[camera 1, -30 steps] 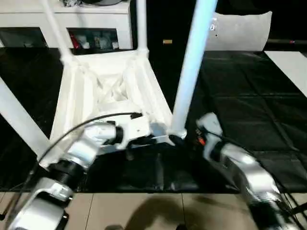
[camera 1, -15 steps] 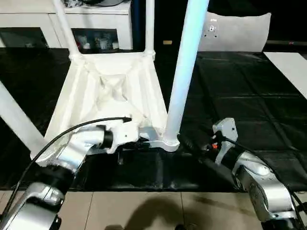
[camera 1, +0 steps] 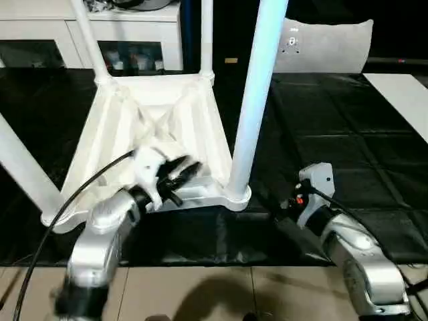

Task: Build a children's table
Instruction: Rotate leg to tighten

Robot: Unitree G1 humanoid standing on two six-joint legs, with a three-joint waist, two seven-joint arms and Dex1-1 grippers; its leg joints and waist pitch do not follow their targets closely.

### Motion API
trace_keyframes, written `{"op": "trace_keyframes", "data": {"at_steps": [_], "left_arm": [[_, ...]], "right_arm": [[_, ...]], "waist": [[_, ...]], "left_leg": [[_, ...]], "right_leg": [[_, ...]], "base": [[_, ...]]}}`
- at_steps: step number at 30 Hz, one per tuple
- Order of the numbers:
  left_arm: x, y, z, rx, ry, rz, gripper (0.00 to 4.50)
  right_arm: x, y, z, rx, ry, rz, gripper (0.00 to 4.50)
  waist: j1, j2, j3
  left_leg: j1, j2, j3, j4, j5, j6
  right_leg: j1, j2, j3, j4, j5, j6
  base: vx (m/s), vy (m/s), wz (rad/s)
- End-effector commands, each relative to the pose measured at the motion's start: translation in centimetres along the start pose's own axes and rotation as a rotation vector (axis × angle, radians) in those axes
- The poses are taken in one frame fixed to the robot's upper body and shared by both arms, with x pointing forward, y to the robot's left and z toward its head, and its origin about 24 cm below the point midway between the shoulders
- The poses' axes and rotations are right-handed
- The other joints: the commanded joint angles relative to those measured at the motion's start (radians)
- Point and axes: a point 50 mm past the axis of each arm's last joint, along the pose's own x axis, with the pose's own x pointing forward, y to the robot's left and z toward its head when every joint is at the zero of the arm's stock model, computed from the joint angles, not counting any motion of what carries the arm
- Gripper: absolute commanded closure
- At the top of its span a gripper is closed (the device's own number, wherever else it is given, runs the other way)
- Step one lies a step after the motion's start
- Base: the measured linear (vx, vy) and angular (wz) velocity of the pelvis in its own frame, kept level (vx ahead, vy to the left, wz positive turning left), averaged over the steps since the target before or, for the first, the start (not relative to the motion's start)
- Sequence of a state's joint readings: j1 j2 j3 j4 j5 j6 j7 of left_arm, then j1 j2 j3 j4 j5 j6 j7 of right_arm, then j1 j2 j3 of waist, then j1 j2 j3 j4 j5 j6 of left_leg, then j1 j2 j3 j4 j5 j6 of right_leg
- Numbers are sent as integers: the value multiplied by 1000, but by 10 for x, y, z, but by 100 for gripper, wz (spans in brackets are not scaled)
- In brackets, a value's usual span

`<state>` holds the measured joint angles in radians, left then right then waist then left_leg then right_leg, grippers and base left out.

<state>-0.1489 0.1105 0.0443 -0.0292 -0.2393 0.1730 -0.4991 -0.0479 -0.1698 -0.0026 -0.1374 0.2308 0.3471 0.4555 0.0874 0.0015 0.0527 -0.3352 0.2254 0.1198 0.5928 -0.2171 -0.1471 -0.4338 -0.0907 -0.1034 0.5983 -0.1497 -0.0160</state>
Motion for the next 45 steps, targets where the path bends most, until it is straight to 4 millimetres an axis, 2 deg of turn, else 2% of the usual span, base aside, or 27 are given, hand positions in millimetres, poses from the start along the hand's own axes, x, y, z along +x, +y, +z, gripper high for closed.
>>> {"op": "trace_keyframes", "data": {"at_steps": [1,7,17,20,22,23,24,25,26,27,28,29,30,31,32,33,34,35,36,37,38,39,41,42,43,44,45], "left_arm": [[-5,3,6,-7,-46,151,305],[-11,11,3,35,-3,259,305],[-21,-4,-2,116,32,237,305],[-23,-5,-4,105,54,238,305],[-28,-6,-6,138,58,250,305],[-29,-6,-6,156,68,261,305],[-28,-7,-6,181,75,256,305],[-28,-8,-7,205,85,249,305],[-28,-9,-9,220,90,242,305],[-29,-8,-10,190,90,254,305],[-29,-8,-10,185,89,256,305],[-30,-8,-11,157,81,268,305],[-32,-7,-10,141,67,281,305],[-32,-7,-9,140,66,283,305],[-34,-6,-8,146,59,289,305],[-37,-5,-7,163,58,299,305],[-38,-3,-7,168,61,311,305],[-38,-3,-7,169,62,315,305],[-40,-1,-7,175,66,334,305],[-42,1,-7,185,71,354,305],[-46,5,-9,201,87,389,305],[-48,8,-10,202,97,400,305],[-50,9,-11,203,108,409,305],[-52,10,-12,204,110,412,305],[-53,11,-12,203,109,412,305],[-54,11,-11,200,104,411,305],[-55,9,-11,191,96,405,276]], "right_arm": [[1,0,6,3,-22,-31,0],[2,1,6,-5,-22,-31,0],[1,2,5,-29,-16,-21,0],[1,2,5,-34,-14,-16,0],[0,0,4,-57,-3,-18,0],[-1,0,4,-60,-1,-20,0],[-1,0,3,-60,-1,-20,0],[-1,-1,3,-59,1,-19,0],[-2,-1,2,-59,3,-18,0],[-2,-1,1,-58,5,-19,0],[-2,-1,1,-58,5,-19,0],[-2,-1,1,-58,7,-20,0],[-2,-1,0,-59,10,-22,0],[-2,-1,0,-59,10,-22,0],[-2,-2,0,-59,12,-22,0],[-2,-2,0,-63,15,-21,0],[-2,-2,-1,-66,17,-19,0],[-2,-2,-1,-67,18,-18,0],[-2,-2,-1,-70,19,-15,0],[-2,-2,-1,-74,23,-10,0],[-3,-2,-2,-79,33,9,0],[-3,-2,-3,-77,37,19,0],[-3,-3,-3,-75,39,22,0],[-3,-3,-3,-76,42,28,0],[-3,-3,-3,-76,43,31,0],[-4,-3,-4,-88,47,38,0],[-4,-3,-4,-93,47,43,0]], "waist": [[-4,-10,-58],[-3,-13,-58],[-1,-9,-60],[13,-18,-61],[34,-24,-63],[57,-29,-59],[53,-16,-55],[23,-2,-53],[7,2,-56],[-3,13,-60],[-23,33,-58],[-28,43,-53],[-38,46,-52],[-40,45,-50],[-38,41,-46],[-41,4,-51],[-16,-22,-52],[-12,-38,-48],[2,-53,-58],[2,-45,-61],[2,-39,-64],[-4,-21,-57],[-13,-10,-55],[-21,0,-48],[-31,18,-38],[-29,30,-36],[25,33,-19]], "left_leg": [[-31,-20,37,-74,-216,55],[-32,-27,37,-74,-211,60],[-34,-22,35,-75,-192,62],[-43,-40,46,-62,-152,139],[-52,-46,36,-24,-104,207],[-66,-29,1,28,-64,230],[-54,-13,-5,-11,-36,217],[-31,-18,23,-63,-39,209],[-12,-9,24,-66,-85,200],[-10,11,8,-79,-187,121],[-5,65,-40,-124,-277,46],[5,112,-63,-152,-313,44],[16,176,-83,-178,-344,69],[13,162,-64,-161,-329,166],[7,144,-44,-150,-342,210],[-23,50,13,-90,-346,234],[-23,-55,55,6,-335,137],[-26,-61,55,30,-272,106],[-59,-61,47,38,-157,74],[-71,-56,42,17,-135,49],[-68,-52,42,7,-138,40],[-61,-52,41,-3,-192,33],[-48,-45,39,-12,-237,38],[-34,-27,30,-29,-308,45],[-20,9,12,-62,-431,64],[-27,54,-7,-100,-529,80],[-47,120,1,-190,-744,83]], "right_leg": [[71,-19,27,-99,-477,-30],[68,-15,28,-105,-485,18],[71,-19,35,-96,-424,-11],[84,-67,67,-102,-509,-28],[99,-134,114,-124,-593,-44],[109,-207,164,-147,-679,-96],[90,-164,126,-134,-649,-126],[56,-38,57,-94,-509,-136],[42,-5,46,-79,-424,-131],[51,10,52,-67,-271,-124],[62,34,29,-42,-150,-132],[52,36,16,-25,-123,-140],[31,27,5,36,-86,-142],[30,12,10,49,-90,-145],[34,1,19,39,-100,-154],[59,-28,46,-39,-154,-193],[48,-54,39,-115,-630,-73],[38,-73,43,-138,-837,27],[47,-83,65,-140,-988,173],[47,-61,50,-132,-930,210],[46,-48,36,-132,-875,209],[37,-14,6,-142,-776,207],[39,-5,-16,-150,-726,180],[49,1,-41,-166,-689,151],[73,2,-62,-165,-619,113],[102,-2,-53,-113,-517,73],[113,-6,19,79,-169,-29]], "base": [[0,0,0],[0,0,0],[0,0,0],[0,0,0],[-9,33,1],[-18,66,2],[-26,92,0],[-35,83,5],[-35,83,5],[-28,64,7],[0,0,0],[0,0,0],[0,0,0],[-19,-101,8],[-19,-101,8],[-61,-105,-1],[-86,-91,-11],[-86,-91,-11],[-59,-117,-16],[-56,-96,-18],[-56,-96,-18],[-54,-62,-14],[-54,-12,-9],[0,0,0],[-37,74,-5],[-37,74,-5],[0,0,0]]}}
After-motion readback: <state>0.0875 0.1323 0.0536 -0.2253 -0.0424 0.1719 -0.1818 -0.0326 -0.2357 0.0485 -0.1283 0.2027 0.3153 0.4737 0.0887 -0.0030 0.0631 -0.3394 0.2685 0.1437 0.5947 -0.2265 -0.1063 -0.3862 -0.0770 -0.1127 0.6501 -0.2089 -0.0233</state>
